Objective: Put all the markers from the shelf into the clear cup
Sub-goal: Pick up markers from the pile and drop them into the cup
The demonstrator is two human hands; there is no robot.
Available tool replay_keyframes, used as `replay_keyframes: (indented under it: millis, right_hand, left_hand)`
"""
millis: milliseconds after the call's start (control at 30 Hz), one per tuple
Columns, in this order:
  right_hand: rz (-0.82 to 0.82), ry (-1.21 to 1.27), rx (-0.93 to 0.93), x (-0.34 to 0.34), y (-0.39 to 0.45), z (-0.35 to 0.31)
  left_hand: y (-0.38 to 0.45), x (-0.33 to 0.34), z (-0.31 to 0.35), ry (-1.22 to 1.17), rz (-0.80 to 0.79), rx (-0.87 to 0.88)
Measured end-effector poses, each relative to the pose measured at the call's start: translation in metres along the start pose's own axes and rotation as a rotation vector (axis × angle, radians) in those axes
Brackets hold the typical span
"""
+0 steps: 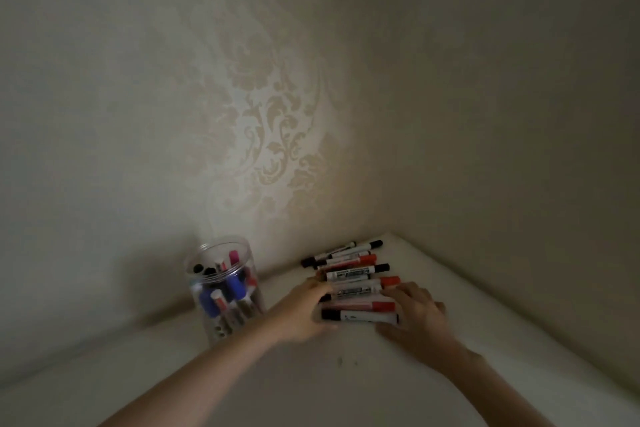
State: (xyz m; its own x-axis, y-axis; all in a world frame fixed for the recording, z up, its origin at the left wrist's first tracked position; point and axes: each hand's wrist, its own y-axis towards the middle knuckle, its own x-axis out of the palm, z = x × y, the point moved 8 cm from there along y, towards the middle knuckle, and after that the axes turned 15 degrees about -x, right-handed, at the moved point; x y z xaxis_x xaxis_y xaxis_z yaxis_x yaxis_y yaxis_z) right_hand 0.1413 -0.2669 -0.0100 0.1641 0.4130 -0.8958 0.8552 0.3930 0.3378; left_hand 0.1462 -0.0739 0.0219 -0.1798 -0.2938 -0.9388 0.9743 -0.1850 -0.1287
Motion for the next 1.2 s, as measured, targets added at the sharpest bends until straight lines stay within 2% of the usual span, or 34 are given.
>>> replay_keyframes:
  millis: [233, 400, 567, 767, 933, 1067, 1200]
  right_hand:
    - [-0.061, -0.003, -0.075, 0.007, 0.006, -0.002]
    - [-0.086, 0.067, -0.130, 0.009, 0.005, 0.004]
    - [-0.053, 0.121, -0.143, -0.009, -0.011, 0.018]
    - [-0.022, 0.233, -0.086, -0.024, -0.028, 0.014]
    - [0.019, 0.345, 0.103, -0.024, -0.039, 0.026]
    - [0.025, 0.407, 0.134, -0.018, -0.038, 0.016]
    - [0.145, 0.472, 0.166, -0.017, -0.033, 0.000]
  left_hand:
    - [0.027, 0.014, -0.013, -0.016, 0.025, -0.045]
    - [0.029, 0.023, -0.021, -0.009, -0.033, -0.094]
    - [0.023, 0.023, -0.020, -0.072, 0.040, -0.044]
    - [0.011, 0.019, -0.021, -0.200, 0.143, -0.083]
    - [-0.007, -0.030, -0.014, -0.462, 0.328, -0.072]
    - [-0.046, -0.096, 0.002, -0.611, 0.469, 0.007]
    - [-0.094, -0.169, -0.007, -0.723, 0.570, 0.100]
